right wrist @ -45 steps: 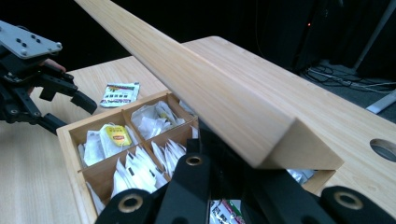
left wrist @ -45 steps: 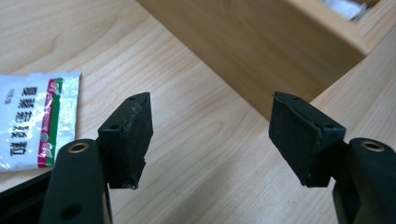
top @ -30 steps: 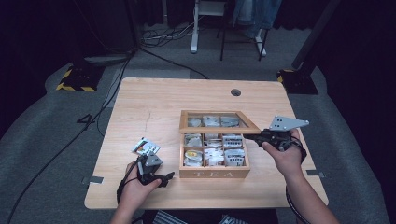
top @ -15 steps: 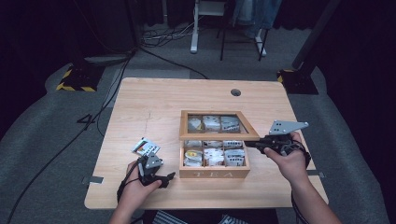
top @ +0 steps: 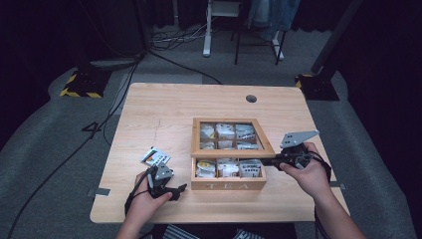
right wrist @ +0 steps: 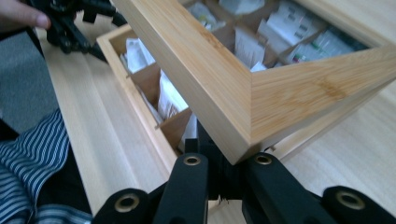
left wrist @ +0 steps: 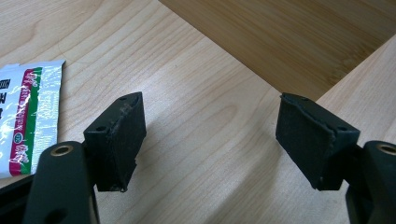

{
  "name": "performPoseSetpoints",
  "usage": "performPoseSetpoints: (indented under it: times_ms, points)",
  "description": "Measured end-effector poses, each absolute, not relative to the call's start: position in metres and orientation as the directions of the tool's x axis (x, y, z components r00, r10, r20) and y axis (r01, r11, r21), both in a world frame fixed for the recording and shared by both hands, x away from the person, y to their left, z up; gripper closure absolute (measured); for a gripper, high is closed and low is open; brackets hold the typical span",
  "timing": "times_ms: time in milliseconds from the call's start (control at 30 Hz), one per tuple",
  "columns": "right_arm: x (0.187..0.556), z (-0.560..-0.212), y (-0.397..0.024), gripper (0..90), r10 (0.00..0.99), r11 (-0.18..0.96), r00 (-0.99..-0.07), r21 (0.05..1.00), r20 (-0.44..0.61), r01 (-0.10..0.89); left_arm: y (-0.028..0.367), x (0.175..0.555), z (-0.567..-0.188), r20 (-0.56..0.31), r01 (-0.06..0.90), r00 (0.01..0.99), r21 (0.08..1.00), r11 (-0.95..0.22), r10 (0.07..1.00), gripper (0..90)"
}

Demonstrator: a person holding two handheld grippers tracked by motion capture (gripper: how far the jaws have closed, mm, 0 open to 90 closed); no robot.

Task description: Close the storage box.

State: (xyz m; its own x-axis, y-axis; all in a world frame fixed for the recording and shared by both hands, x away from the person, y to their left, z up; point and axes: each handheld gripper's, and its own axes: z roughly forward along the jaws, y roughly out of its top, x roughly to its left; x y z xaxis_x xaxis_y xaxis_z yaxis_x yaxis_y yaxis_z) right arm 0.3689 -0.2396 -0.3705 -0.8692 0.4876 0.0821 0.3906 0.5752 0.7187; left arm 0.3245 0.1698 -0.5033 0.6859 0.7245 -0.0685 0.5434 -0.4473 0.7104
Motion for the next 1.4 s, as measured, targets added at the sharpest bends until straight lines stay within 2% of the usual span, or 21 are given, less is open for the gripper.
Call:
performPoseSetpoints:
  times_ms: [533, 1300, 1400]
  points:
    - [0.369, -0.383, -0.231, 89.3, 0.457, 0.711, -0.883, 0.552, 0.110, 0.436, 0.170, 0.325, -0.503, -0.063, 0.539, 0.690, 0.710, -0.453, 0.721, 24.9]
    - [0.365, -0.395, -0.224, 87.5, 0.438, 0.799, -0.892, 0.407, 0.112, 0.443, 0.169, 0.326, -0.503, -0.060, 0.538, 0.693, 0.707, -0.459, 0.719, 24.2]
    - [0.364, -0.394, -0.229, 85.4, 0.458, 0.810, -0.885, 0.370, 0.087, 0.455, 0.168, 0.328, -0.503, -0.054, 0.535, 0.696, 0.704, -0.467, 0.716, 23.9]
